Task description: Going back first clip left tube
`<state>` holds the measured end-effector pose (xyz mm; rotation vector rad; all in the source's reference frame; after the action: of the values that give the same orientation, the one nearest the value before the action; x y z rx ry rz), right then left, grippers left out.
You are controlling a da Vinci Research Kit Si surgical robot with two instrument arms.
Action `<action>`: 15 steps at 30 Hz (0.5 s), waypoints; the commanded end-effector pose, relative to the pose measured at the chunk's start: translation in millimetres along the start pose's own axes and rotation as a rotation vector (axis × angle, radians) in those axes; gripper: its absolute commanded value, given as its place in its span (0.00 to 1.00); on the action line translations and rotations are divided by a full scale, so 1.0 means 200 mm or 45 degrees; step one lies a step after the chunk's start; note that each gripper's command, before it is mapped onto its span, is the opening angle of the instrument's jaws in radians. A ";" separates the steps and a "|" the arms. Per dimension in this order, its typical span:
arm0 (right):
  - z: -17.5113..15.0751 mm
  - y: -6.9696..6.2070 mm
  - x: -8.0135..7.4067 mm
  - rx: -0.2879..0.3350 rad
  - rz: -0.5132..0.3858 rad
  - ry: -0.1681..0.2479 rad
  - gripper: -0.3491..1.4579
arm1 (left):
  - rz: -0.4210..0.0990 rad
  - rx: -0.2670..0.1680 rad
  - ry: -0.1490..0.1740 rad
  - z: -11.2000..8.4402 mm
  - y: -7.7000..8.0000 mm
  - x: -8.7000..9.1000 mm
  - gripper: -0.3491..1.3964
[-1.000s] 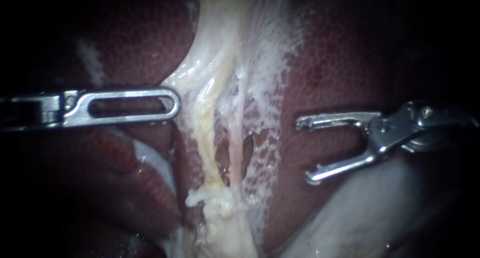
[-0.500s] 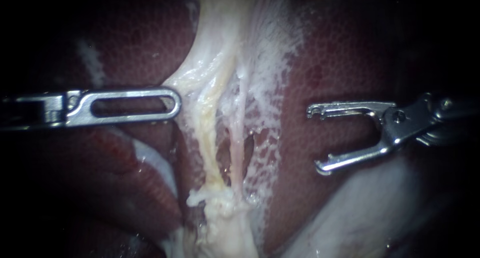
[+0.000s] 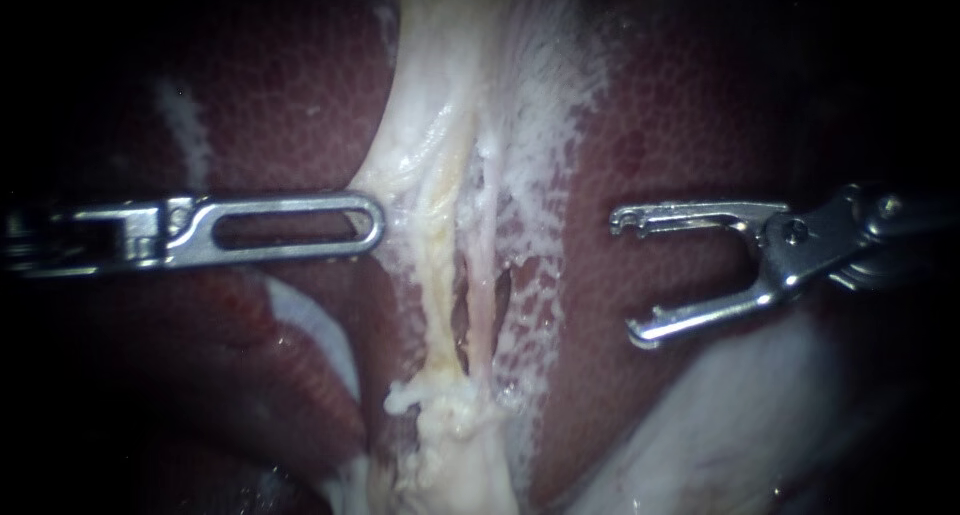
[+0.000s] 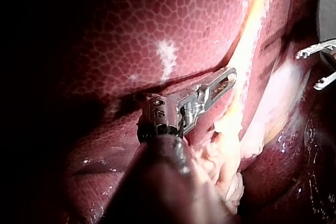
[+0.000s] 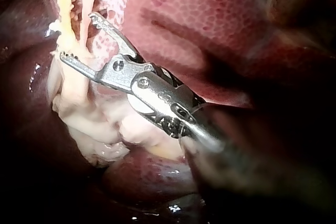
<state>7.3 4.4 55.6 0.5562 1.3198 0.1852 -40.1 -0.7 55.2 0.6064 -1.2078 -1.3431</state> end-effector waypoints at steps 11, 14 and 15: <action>0.002 0.000 -0.001 -0.003 -0.001 -0.001 0.52 | -0.003 0.008 0.010 0.005 0.001 0.004 0.00; 0.002 0.000 -0.001 -0.003 -0.001 -0.001 0.52 | -0.003 0.008 0.009 0.005 0.001 0.004 0.00; 0.002 0.000 -0.001 -0.003 -0.001 -0.001 0.52 | -0.003 0.008 0.009 0.005 0.001 0.004 0.00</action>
<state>7.8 4.2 55.7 0.5533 1.3188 0.1868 -41.0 -1.1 55.9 0.6168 -1.2061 -1.3379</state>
